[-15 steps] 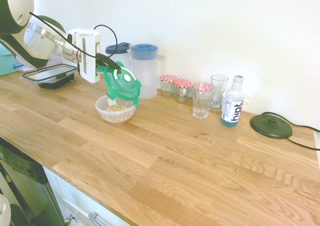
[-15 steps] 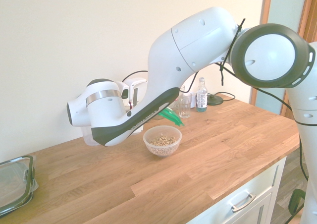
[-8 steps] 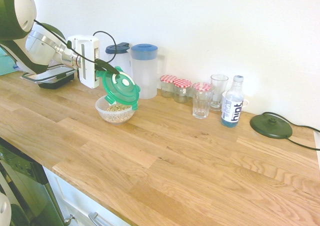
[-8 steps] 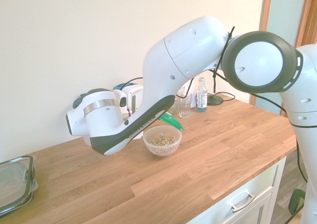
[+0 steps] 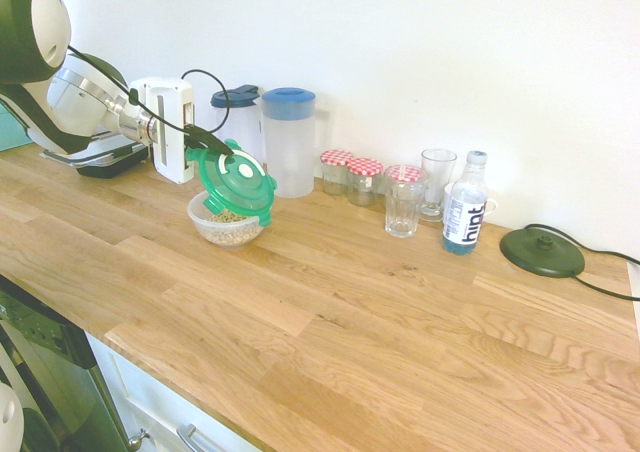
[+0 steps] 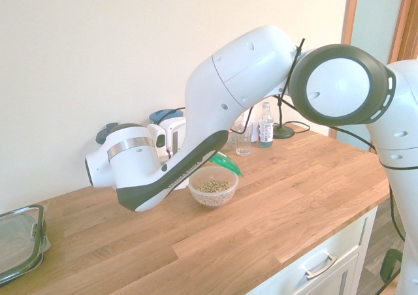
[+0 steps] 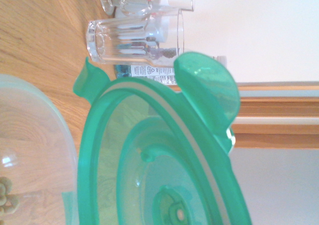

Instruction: Cover the lid of food container

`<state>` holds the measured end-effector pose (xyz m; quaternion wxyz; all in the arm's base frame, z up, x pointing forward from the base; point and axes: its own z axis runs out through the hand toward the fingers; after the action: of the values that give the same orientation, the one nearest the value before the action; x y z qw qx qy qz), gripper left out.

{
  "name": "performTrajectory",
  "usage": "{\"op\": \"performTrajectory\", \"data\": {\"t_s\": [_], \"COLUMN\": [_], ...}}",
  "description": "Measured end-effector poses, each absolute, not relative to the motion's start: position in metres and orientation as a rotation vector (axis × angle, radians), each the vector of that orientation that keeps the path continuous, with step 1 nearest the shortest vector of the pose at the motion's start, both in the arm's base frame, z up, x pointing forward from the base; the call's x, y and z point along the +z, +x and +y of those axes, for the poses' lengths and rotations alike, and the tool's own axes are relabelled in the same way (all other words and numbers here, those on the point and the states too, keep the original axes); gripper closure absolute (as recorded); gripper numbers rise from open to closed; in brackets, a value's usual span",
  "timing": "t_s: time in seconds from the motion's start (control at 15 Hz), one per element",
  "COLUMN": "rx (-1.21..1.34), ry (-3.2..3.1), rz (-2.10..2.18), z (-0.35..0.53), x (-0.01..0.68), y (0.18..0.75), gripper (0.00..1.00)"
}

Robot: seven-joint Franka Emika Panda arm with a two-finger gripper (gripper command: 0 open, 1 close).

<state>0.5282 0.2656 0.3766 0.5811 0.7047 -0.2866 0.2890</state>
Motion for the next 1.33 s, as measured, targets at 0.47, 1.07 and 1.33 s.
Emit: {"op": "performTrajectory", "data": {"t_s": [0.47, 1.07, 1.33], "rx": [0.666, 0.621, 0.609], "ry": [1.670, 1.896, 2.017], "rz": [-0.661, -0.684, -0.716], "z": [0.276, 0.326, 0.351], "x": [0.372, 0.388, 0.426], "y": [0.519, 0.490, 0.475], "gripper": [0.00, 0.00, 0.00]}}
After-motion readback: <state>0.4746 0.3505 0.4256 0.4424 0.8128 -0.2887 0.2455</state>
